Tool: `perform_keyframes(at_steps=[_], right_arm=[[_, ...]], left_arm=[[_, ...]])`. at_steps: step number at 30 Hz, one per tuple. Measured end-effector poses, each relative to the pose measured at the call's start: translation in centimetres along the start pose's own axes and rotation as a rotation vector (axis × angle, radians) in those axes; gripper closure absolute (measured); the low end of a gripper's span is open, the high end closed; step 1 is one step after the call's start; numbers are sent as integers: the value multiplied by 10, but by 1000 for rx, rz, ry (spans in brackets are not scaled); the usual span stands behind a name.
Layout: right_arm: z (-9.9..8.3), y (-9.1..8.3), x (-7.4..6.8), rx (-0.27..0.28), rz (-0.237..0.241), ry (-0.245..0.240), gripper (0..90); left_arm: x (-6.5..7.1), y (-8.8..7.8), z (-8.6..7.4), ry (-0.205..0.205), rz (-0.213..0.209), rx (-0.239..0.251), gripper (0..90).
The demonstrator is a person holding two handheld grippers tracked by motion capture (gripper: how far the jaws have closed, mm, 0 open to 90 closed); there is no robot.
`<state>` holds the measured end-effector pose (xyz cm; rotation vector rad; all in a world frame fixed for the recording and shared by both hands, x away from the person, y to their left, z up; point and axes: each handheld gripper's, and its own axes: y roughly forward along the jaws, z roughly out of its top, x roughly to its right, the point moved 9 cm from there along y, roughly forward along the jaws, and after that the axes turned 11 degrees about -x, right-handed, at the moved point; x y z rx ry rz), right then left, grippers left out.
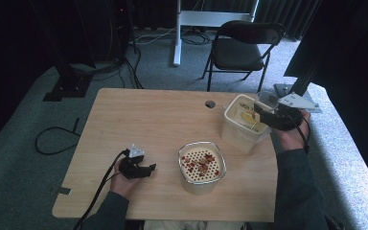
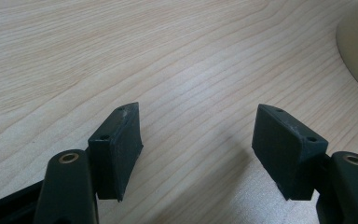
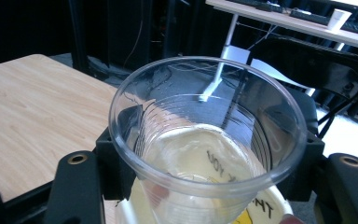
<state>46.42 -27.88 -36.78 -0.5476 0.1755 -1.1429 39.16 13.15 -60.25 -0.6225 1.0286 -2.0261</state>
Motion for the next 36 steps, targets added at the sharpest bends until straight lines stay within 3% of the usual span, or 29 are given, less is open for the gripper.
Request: perform_keyframes(at_steps=[19, 29, 36], right_arm=[[3, 15, 28, 0, -45, 42, 340], [4, 26, 34, -13, -68, 30, 335], [0, 40, 39, -23, -75, 50, 331]], left_arm=[[0, 0, 0, 1, -2, 1, 333], [0, 0, 0, 3, -1, 1, 334], [0, 1, 1, 0, -1, 2, 333]])
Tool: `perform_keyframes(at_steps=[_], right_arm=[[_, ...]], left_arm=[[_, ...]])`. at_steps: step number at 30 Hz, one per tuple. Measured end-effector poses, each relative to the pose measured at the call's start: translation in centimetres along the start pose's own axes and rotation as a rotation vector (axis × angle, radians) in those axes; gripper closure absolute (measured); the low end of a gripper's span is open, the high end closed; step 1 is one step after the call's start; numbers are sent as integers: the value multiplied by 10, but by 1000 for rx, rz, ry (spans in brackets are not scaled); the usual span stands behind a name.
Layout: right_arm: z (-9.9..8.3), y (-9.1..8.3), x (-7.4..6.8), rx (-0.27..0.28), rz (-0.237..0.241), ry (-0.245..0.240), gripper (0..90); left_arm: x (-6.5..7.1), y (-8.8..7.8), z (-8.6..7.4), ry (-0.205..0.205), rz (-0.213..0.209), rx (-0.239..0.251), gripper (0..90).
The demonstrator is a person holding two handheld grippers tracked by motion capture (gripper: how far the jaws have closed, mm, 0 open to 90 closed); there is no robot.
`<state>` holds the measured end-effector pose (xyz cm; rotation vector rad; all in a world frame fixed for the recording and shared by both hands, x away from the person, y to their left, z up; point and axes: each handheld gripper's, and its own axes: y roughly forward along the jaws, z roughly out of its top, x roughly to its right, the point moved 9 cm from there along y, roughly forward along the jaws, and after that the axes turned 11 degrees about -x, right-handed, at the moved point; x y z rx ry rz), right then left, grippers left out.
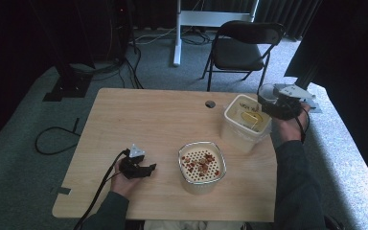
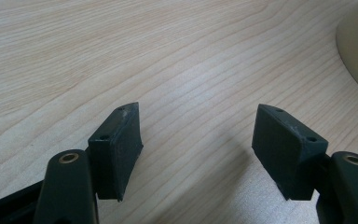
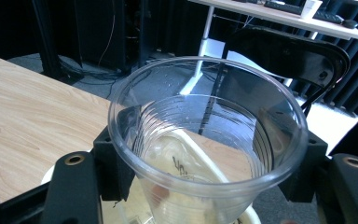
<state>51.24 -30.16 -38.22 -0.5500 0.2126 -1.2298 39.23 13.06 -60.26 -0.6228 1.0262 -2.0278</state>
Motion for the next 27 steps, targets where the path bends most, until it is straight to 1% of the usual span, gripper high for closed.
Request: perform_keyframes(at_steps=[1, 6, 11, 15, 17, 20, 27], right_arm=[[-2, 6, 1, -6, -2, 10, 330], [-5, 12, 2, -16, -1, 17, 327], [-9, 20, 6, -21, 7, 46, 322], [-10, 23, 8, -21, 9, 62, 320], [-11, 23, 9, -23, 9, 62, 320], [-12, 24, 12, -30, 6, 69, 319], [-12, 26, 21, -28, 3, 88, 317]], left_arm=[[0, 0, 0, 2, 0, -1, 334], [0, 0, 0, 3, -2, -1, 334], [0, 0, 0, 2, -1, -2, 334], [0, 0, 0, 2, -1, -2, 334], [0, 0, 0, 2, -2, -1, 334], [0, 0, 0, 2, 0, -2, 334], [0, 0, 0, 2, 0, -2, 334]])
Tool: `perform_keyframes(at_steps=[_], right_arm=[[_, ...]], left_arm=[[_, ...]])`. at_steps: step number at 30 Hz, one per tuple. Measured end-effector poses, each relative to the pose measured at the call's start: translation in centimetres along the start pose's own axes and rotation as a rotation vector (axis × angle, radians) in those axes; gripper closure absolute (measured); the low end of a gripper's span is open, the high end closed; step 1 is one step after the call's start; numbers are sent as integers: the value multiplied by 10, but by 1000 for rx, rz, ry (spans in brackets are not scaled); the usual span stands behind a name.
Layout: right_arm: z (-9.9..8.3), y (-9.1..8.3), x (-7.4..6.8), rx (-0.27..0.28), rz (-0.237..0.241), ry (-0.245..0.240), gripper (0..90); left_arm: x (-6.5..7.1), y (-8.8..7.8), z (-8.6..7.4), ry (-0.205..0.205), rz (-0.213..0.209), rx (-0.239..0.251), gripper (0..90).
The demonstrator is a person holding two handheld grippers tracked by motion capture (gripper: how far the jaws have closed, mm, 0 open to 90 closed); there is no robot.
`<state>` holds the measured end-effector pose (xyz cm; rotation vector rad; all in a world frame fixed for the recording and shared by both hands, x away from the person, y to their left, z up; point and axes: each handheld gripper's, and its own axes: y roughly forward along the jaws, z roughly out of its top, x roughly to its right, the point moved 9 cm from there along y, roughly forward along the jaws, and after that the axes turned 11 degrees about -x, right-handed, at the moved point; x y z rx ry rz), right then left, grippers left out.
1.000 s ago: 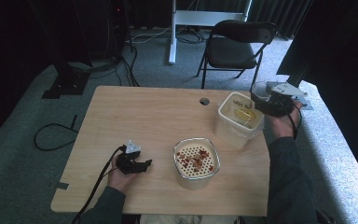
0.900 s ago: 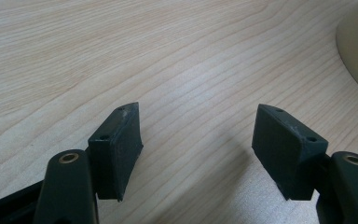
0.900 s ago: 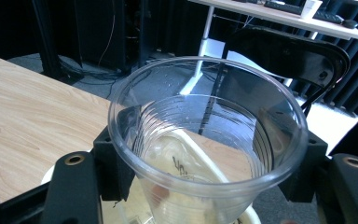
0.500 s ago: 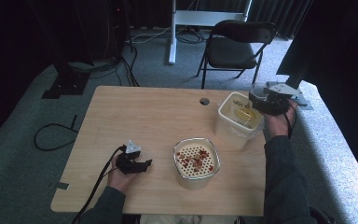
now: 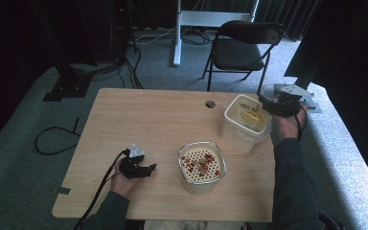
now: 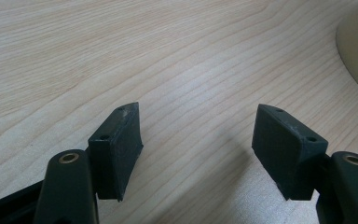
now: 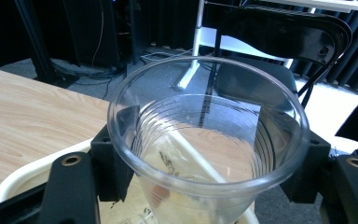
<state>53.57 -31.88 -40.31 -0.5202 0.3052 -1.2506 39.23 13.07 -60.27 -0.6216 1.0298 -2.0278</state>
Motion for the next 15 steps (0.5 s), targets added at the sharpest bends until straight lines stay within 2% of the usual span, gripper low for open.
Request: perform_keyframes(at_steps=[9, 12, 15], right_arm=[[0, 5, 9, -1, 4, 41, 317], [2, 5, 8, 2, 10, 47, 317], [6, 4, 2, 8, 18, 29, 314]], left_arm=[[0, 0, 0, 0, 0, 0, 334], [0, 0, 0, 0, -1, 0, 334], [0, 0, 0, 0, -1, 0, 334]])
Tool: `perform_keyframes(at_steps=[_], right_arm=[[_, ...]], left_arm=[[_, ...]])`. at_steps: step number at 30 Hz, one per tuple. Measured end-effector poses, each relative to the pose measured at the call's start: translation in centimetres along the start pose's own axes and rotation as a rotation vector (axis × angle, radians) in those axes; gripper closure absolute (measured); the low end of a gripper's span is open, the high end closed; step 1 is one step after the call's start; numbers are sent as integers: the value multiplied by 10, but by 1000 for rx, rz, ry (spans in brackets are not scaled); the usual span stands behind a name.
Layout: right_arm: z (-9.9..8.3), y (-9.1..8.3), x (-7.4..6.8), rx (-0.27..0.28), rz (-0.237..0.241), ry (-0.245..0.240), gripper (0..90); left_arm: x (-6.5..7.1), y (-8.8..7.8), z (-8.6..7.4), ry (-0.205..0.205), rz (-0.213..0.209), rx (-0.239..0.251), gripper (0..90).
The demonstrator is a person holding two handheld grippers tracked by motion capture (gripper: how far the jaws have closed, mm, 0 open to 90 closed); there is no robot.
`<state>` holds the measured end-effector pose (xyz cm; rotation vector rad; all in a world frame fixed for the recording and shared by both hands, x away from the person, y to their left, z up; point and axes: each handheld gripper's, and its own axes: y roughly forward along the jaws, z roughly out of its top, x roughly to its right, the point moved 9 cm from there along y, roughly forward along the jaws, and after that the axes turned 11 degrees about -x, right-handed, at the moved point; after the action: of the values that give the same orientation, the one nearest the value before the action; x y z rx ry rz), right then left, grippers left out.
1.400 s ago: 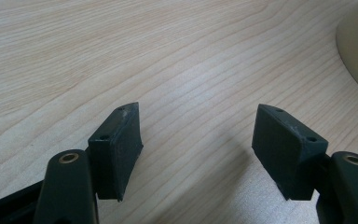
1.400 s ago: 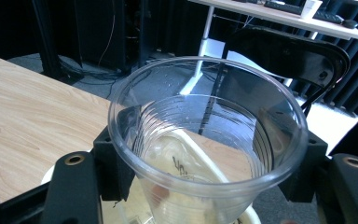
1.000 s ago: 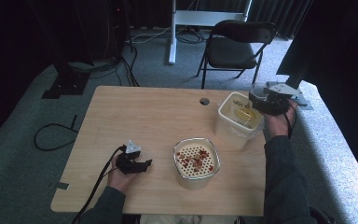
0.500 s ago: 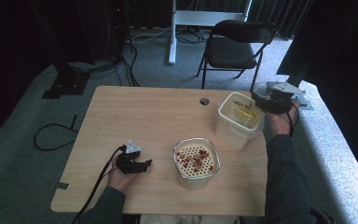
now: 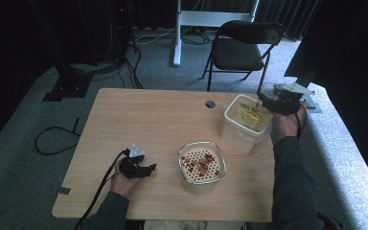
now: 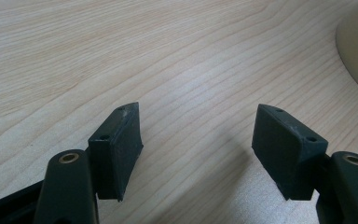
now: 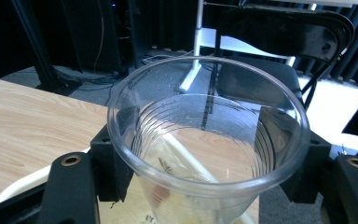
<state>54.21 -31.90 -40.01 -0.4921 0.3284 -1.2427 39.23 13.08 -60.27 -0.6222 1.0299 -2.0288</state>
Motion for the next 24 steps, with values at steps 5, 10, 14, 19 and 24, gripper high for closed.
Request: perform_keyframes(at_steps=[5, 10, 14, 19, 24], right_arm=[[6, -3, -8, 10, 10, -20, 314], [15, -8, -15, 17, 26, -37, 306], [18, -10, -19, 6, 39, -51, 288], [19, -11, -21, 5, 48, -50, 260], [20, -10, -25, 9, 68, -58, 231]], left_arm=[[0, 0, 0, 1, 1, 0, 334], [0, 0, 0, 1, 1, 0, 334], [0, 0, 0, 0, 1, 0, 334], [0, 0, 0, 0, 1, 0, 334], [0, 0, 0, 0, -1, 0, 334]])
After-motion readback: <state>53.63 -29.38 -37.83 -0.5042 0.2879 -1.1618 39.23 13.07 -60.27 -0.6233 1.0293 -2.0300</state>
